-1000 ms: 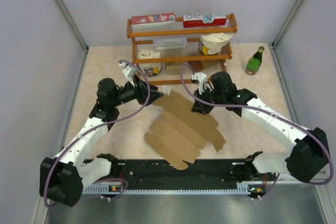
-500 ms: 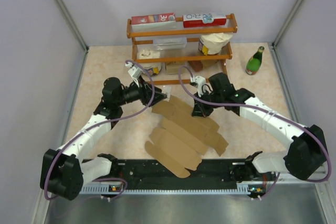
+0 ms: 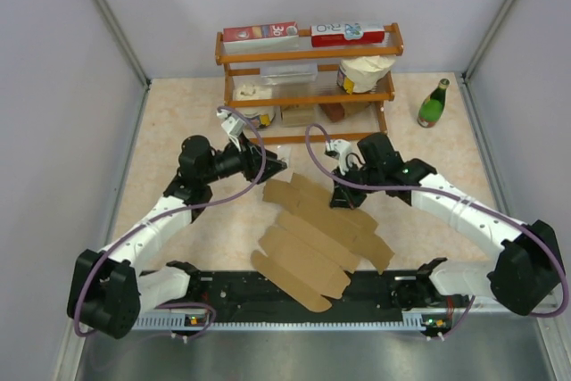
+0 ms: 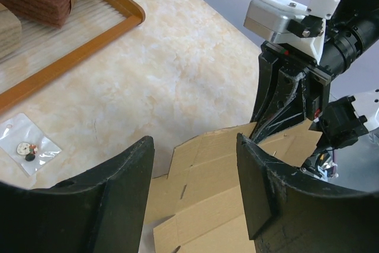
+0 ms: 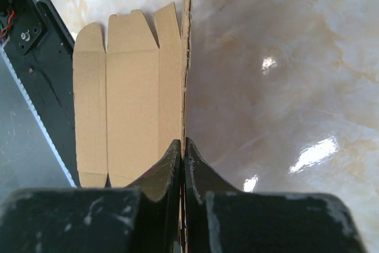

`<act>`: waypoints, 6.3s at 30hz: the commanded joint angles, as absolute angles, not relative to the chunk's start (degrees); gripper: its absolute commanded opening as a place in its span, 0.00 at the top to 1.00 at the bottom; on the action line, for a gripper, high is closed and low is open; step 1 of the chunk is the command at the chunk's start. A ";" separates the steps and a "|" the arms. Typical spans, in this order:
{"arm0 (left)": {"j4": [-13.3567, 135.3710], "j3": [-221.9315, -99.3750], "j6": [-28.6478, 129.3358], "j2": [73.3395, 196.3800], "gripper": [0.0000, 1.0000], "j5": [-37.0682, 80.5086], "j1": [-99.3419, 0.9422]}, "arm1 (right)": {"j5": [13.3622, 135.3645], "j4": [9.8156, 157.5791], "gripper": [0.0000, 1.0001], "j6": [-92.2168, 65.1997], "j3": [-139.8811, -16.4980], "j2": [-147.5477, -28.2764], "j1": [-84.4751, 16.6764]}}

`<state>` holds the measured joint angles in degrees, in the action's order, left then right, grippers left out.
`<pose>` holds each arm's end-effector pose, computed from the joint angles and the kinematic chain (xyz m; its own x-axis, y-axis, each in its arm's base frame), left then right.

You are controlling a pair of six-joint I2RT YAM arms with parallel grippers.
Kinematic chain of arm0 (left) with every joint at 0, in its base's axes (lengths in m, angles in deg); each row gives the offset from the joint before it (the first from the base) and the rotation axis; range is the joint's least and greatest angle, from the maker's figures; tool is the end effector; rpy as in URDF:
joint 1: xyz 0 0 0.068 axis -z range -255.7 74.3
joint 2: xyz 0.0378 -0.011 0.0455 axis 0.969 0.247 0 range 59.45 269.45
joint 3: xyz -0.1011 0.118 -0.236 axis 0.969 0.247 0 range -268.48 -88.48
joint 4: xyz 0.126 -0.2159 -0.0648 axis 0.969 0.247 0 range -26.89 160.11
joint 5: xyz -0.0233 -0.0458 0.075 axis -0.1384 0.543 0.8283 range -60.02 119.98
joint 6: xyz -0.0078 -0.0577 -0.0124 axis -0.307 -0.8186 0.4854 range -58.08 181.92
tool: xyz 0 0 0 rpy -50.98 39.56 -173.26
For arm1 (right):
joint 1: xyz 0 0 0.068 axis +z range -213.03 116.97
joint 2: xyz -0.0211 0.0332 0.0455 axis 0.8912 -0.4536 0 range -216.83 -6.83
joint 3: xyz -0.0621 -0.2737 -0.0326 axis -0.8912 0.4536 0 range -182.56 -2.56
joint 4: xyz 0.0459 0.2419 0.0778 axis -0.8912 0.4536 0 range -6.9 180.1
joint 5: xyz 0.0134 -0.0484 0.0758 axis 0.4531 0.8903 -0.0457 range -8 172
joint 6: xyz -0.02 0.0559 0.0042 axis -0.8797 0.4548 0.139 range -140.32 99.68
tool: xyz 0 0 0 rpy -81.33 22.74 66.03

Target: Fold the paper box

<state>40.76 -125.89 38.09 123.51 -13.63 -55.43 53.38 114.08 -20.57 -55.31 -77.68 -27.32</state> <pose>0.2224 -0.1143 0.2972 -0.4264 -0.1544 -0.8913 0.7912 0.4138 -0.4502 0.1924 0.1640 0.2695 -0.6103 -0.4431 -0.6566 -0.7697 0.5279 0.3591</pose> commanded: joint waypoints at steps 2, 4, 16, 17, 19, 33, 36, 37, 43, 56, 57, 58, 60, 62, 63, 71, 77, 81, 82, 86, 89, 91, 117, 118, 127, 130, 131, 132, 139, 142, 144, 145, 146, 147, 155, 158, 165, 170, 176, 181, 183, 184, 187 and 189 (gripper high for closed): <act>35.08 -124.26 38.19 124.49 0.38 -13.08 -55.22 | 52.03 112.63 1.00 -20.76 -54.33 -76.09 -25.67; 34.55 -124.26 38.37 125.02 0.38 -13.61 -55.22 | 52.03 112.28 1.00 -20.76 -53.71 -76.26 -25.23; 25.86 -123.20 40.57 129.67 0.38 -21.25 -55.22 | 46.15 111.76 1.00 -21.20 -53.80 -75.83 -23.83; 25.15 -123.64 40.39 130.37 0.38 -22.39 -55.22 | 45.62 111.41 1.00 -21.29 -53.71 -75.56 -23.83; 24.62 -124.69 40.22 131.87 0.38 -24.41 -55.22 | 44.92 111.40 1.00 -21.20 -53.62 -74.95 -23.83; 29.00 -121.71 40.65 126.61 0.38 -27.59 -51.71 | 47.29 111.23 1.00 -20.76 -53.36 -73.01 -23.83; 31.72 -121.09 41.79 124.50 0.38 -27.06 -51.36 | 47.29 111.14 1.00 -20.76 -53.09 -72.58 -23.83; 33.39 -121.09 42.49 124.06 0.38 -26.62 -51.18 | 47.37 111.23 1.00 -20.76 -53.01 -72.49 -23.83; 35.43 -120.74 43.73 124.05 0.38 -25.04 -49.95 | 47.38 111.14 1.00 -20.76 -53.01 -71.69 -23.83; 37.97 -120.30 45.84 124.32 0.39 -19.86 -48.81 | 45.71 111.23 1.00 -20.76 -52.83 -70.47 -23.83; 38.41 -120.30 46.27 124.14 0.39 -19.24 -48.80 | 45.62 111.23 1.00 -20.76 -52.83 -70.29 -23.83; 38.76 -120.30 46.54 124.05 0.39 -18.45 -48.80 | 45.36 111.23 1.00 -20.68 -52.83 -70.20 -23.83; 39.12 -120.30 47.07 123.79 0.38 -17.22 -48.89 | 45.18 111.14 1.00 -20.76 -52.74 -70.03 -23.83; 39.47 -120.65 47.25 123.79 0.38 -16.52 -48.80 | 45.00 111.23 1.00 -20.76 -52.65 -69.85 -23.83; 39.47 -120.65 47.33 123.79 0.39 -16.08 -48.89 | 44.92 111.23 1.00 -20.76 -52.65 -69.67 -23.83; 37.45 -121.62 45.41 124.75 0.45 -18.17 -48.81 | 46.49 111.23 1.00 -19.01 -52.48 -69.50 -23.83; 37.09 -121.53 43.73 123.88 0.54 -19.15 -48.63 | 48.52 111.23 1.00 -18.48 -52.39 -69.41 -23.91; 39.20 -121.62 43.38 122.04 0.58 -16.17 -47.32 | 49.39 111.23 1.00 -17.95 -52.39 -69.32 -23.83; 39.55 -121.62 43.47 121.77 0.59 -14.94 -46.44 | 49.48 111.23 1.00 -17.86 -52.39 -69.23 -23.83; 44.90 -122.93 44.96 120.80 0.62 -9.67 -43.63 | 49.92 111.23 1.00 -17.42 -52.39 -69.41 -23.91; 45.71 -122.76 45.31 119.75 0.64 -7.64 -42.57 | 50.10 111.05 1.00 -17.34 -52.39 -69.41 -23.83; 45.97 -122.59 45.31 119.48 0.65 -7.02 -42.13 | 50.10 111.05 1.00 -17.33 -52.48 -69.50 -23.83; 53.97 -126.36 47.07 118.60 0.84 8.27 -34.13 | 51.07 110.61 1.00 -15.58 -52.48 -70.02 -23.83; 54.32 -126.71 47.24 118.69 0.85 8.97 -33.69 | 51.15 110.70 1.00 -15.40 -52.48 -70.11 -23.83; 56.25 -127.95 47.51 118.34 0.91 14.77 -29.65 | 51.77 110.35 1.00 -15.23 -52.48 -70.29 -23.83; 57.13 -128.12 46.90 118.08 0.89 18.81 -28.07 | 52.03 110.26 1.00 -14.87 -52.65 -70.73 -23.83; 57.13 -128.04 46.63 117.99 0.89 20.21 -27.45 | 52.12 110.00 1.00 -14.61 -52.74 -70.81 -23.91; 57.13 -128.12 46.37 117.90 0.89 21.62 -26.49 | 52.12 109.91 1.00 -14.52 -52.91 -70.90 -23.83; 57.92 -129.18 45.67 118.69 0.85 32.32 -20.42 | 52.30 109.56 1.00 -14.08 -53.18 -71.34 -23.83; 58.62 -130.14 45.05 119.74 0.85 35.68 -18.31 | 52.56 109.64 1.00 -13.91 -53.27 -71.26 -23.83; 59.85 -131.37 44.87 120.80 0.84 39.28 -16.38 | 52.82 109.64 1.00 -13.91 -53.09 -71.26 -23.83; 60.29 -131.81 44.79 121.32 0.84 40.86 -15.59 | 52.91 109.64 1.00 -13.91 -53.09 -71.26 -23.83; 60.91 -132.34 44.52 121.85 0.84 43.06 -14.45 | 53.09 109.64 1.00 -13.82 -53.01 -71.34 -23.83; 61.26 -132.95 44.17 122.29 0.84 44.82 -13.74 | 53.18 109.56 1.00 -13.82 -53.09 -71.34 -23.83; 66.53 -138.05 41.63 127.39 0.80 59.76 -6.54 | 54.23 109.64 1.00 -13.38 -52.92 -71.26 -23.83; 69.34 -140.68 39.96 129.76 0.75 63.90 -4.34 | 54.49 109.56 1.00 -13.29 -52.92 -71.34 -23.83; 71.64 -143.68 36.00 133.63 0.68 69.26 -1.17 | 54.76 109.47 1.00 -13.12 -52.92 -71.52 -23.83; 72.07 -145.00 35.47 134.95 0.66 69.71 -0.64 | 54.85 109.47 1.00 -13.20 -52.57 -71.26 -23.83; 76.54 -146.23 34.16 133.55 0.63 73.21 -0.55 | 55.11 109.47 1.00 -13.20 -52.39 -70.99 -23.83; 78.42 -142.38 33.53 124.79 0.53 78.76 -0.64 | 55.37 109.91 1.00 -13.91 -52.21 -70.64 -23.91; 73.24 -136.76 36.42 117.77 0.47 77.37 -1.08 | 55.20 110.00 1.00 -14.08 -52.39 -70.47 -23.83; 70.09 -133.17 37.57 113.46 0.44 75.27 -1.78 | 54.94 110.34 1.00 -14.17 -52.65 -70.38 -23.83; 65.31 -123.85 37.68 100.64 0.40 67.63 -5.37 | 54.41 111.14 1.00 -14.78 -53.44 -70.11 -23.83; 64.61 -119.36 36.53 95.16 0.38 61.48 -8.62 | 54.06 112.01 1.00 -15.13 -54.23 -69.85 -23.83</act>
<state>71.06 -126.81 36.56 104.45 71.19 -4.11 54.96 111.99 -13.91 -52.05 -71.45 -24.50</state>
